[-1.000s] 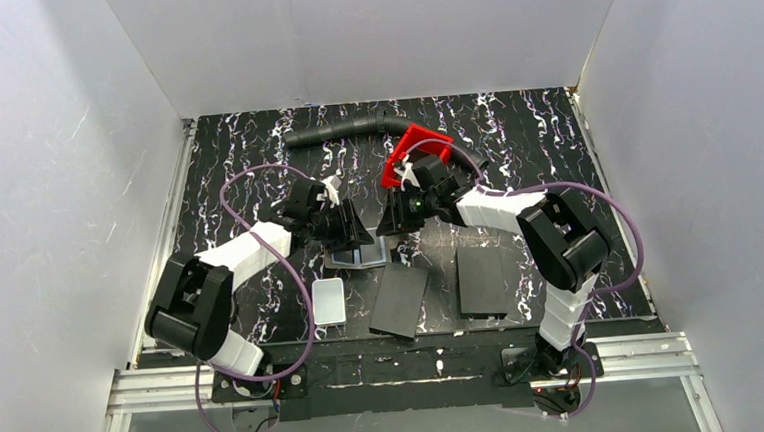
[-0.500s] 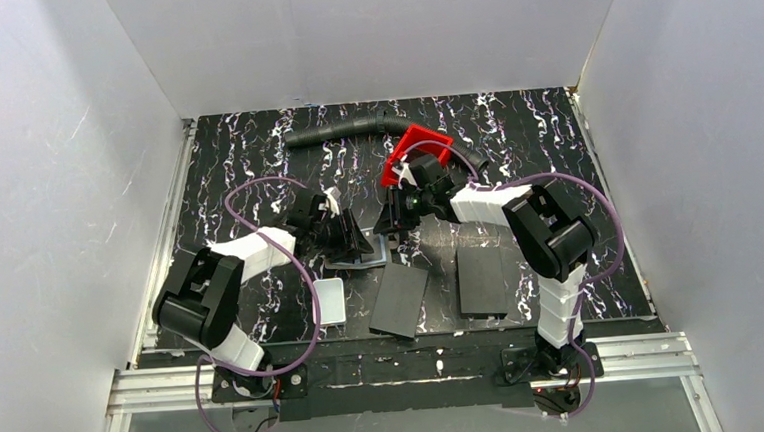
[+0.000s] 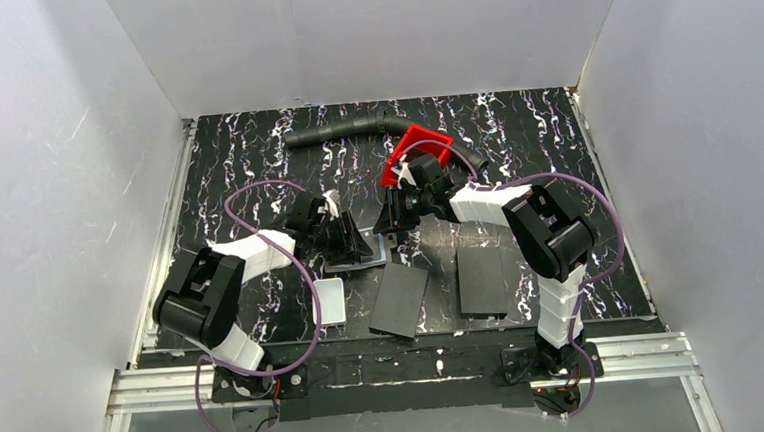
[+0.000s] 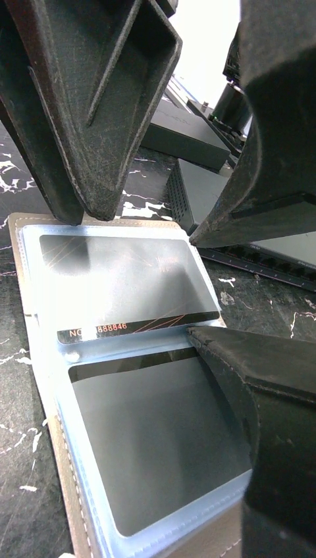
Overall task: Put the credit cards into the card holder
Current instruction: Insert the credit card into the card holder.
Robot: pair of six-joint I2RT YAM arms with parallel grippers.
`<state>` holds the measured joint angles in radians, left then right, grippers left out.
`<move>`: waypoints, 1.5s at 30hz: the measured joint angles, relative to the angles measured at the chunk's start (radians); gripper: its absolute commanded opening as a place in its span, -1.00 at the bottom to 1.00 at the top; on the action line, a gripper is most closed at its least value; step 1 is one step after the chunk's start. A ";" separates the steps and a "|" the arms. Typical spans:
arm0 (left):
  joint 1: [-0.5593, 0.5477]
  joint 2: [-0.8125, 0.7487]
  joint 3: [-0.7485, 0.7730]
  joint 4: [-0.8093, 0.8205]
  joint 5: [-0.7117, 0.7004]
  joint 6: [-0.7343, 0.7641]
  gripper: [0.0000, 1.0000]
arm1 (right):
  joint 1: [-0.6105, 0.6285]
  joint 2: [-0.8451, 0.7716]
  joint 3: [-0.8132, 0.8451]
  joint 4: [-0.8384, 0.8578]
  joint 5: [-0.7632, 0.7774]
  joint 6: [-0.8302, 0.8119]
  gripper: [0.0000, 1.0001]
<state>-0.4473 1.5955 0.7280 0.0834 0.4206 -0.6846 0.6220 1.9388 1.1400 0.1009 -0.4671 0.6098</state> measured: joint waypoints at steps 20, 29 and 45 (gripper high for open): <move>0.000 0.019 -0.013 0.058 0.023 -0.028 -0.08 | 0.000 0.000 -0.011 0.031 -0.006 0.019 -0.18; 0.000 0.019 -0.015 0.063 0.025 -0.034 -0.07 | 0.000 0.001 -0.044 0.056 -0.008 0.045 -0.17; 0.001 0.032 -0.022 0.098 0.044 -0.056 -0.07 | 0.002 0.002 -0.102 0.234 -0.086 0.181 -0.17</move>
<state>-0.4465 1.6272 0.7063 0.1810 0.4644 -0.7410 0.6239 1.9404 1.0378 0.3347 -0.5533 0.7910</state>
